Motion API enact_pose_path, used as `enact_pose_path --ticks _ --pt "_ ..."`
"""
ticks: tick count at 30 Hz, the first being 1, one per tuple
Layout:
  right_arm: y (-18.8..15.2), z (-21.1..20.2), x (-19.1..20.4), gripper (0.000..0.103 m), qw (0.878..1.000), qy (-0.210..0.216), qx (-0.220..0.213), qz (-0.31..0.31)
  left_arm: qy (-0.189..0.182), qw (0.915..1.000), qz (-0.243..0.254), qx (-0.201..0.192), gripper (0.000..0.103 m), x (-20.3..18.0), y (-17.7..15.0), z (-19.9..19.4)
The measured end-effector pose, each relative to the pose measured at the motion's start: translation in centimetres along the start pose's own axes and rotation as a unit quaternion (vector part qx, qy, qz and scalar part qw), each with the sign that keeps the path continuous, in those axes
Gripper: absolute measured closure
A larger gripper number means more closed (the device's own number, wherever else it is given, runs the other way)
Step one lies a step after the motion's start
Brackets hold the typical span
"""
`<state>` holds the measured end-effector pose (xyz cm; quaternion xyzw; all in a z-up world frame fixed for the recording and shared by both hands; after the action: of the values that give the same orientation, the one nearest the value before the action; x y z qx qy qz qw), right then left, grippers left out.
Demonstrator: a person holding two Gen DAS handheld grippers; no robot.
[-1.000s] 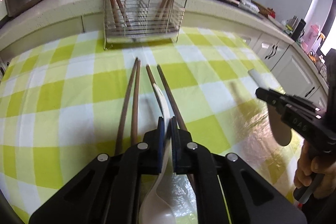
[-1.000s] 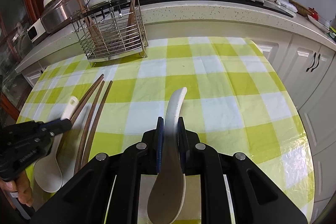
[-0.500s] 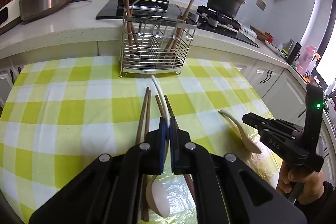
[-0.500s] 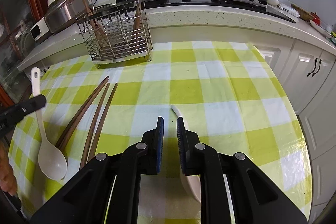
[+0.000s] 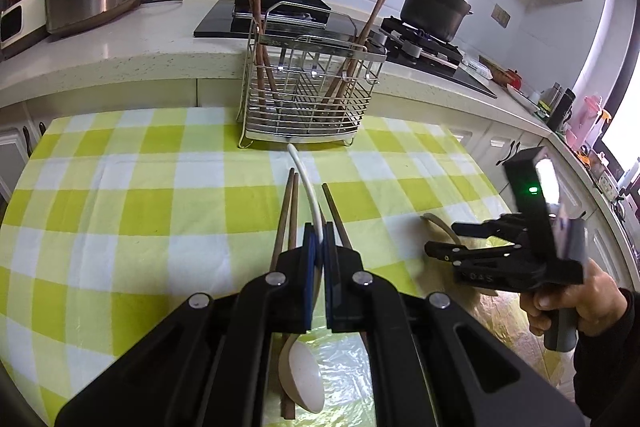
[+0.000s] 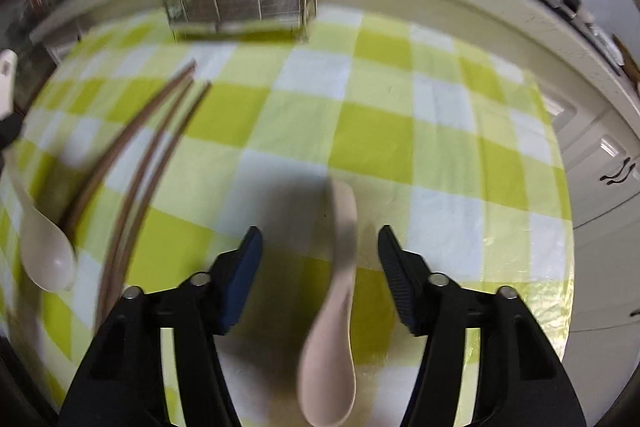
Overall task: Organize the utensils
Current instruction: 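Lift both white spoons with both tools toward the wire rack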
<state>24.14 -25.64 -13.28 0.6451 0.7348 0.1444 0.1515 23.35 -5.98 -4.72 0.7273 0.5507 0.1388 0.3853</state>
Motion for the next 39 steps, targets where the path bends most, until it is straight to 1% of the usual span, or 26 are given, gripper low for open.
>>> enact_pose_path --ticks 1,3,4,5,6,9,12,18,24,27,31,36,39 --pt "0.0 0.2 0.0 0.062 1.000 0.004 0.004 -0.004 0.000 1.0000 -0.001 0.000 0.099 0.1 0.0 0.0" --pt "0.2 0.4 0.2 0.081 1.000 0.013 0.010 -0.006 -0.001 1.0000 -0.005 0.000 0.099 0.3 -0.1 0.1" --pt "0.2 0.5 0.3 0.083 1.000 0.017 0.011 -0.008 -0.001 1.0000 -0.006 0.001 0.099 0.4 -0.1 0.1" --pt "0.4 0.6 0.4 0.088 1.000 0.016 0.011 -0.012 -0.002 1.0000 -0.006 0.000 0.099 0.4 -0.1 0.1" --pt "0.4 0.7 0.5 0.088 1.000 0.010 0.008 -0.017 -0.002 1.0000 -0.006 0.000 0.099 0.4 -0.1 0.1" --pt "0.8 0.1 0.8 0.088 1.000 0.012 -0.008 -0.019 -0.002 1.0000 -0.006 -0.001 0.099 0.5 0.0 0.0" --pt "1.5 -2.0 1.1 0.088 0.999 0.017 -0.044 -0.014 0.001 1.0000 -0.008 -0.003 0.099 0.8 0.0 -0.2" --pt "2.4 -5.8 0.9 0.088 0.995 0.005 -0.102 -0.005 0.003 1.0000 -0.005 -0.007 0.099 0.5 0.1 -0.6" --pt "2.4 -9.1 0.0 0.088 0.986 -0.022 -0.163 0.018 0.010 0.9997 -0.001 -0.021 0.099 0.3 0.7 -1.3" --pt "2.0 -10.4 0.1 0.088 0.979 -0.042 -0.197 0.027 0.018 0.9992 0.001 -0.035 0.099 0.2 1.2 -1.9" --pt "1.6 -11.4 0.2 0.088 0.970 -0.052 -0.234 0.046 0.026 0.9978 0.011 -0.059 0.099 -0.1 1.7 -2.4" --pt "1.4 -12.0 0.3 0.088 0.963 -0.042 -0.258 0.073 0.028 0.9957 0.017 -0.087 0.099 -0.5 2.4 -2.9" --pt "1.9 -12.3 0.4 0.088 0.961 -0.039 -0.263 0.076 0.029 0.9936 0.022 -0.107 0.099 -0.6 3.4 -3.4"
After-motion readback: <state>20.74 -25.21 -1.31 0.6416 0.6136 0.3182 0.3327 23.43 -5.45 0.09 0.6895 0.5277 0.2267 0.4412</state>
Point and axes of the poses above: each gripper's, at about its wrist camera, not at the fingertips, and z roughly the way its jaws point, x to its left, y to its top, the point moved 8 cm from there along z, roughly the way its jaws point, and after that the axes turned 2 degrees about z, right-handed, at the moved point
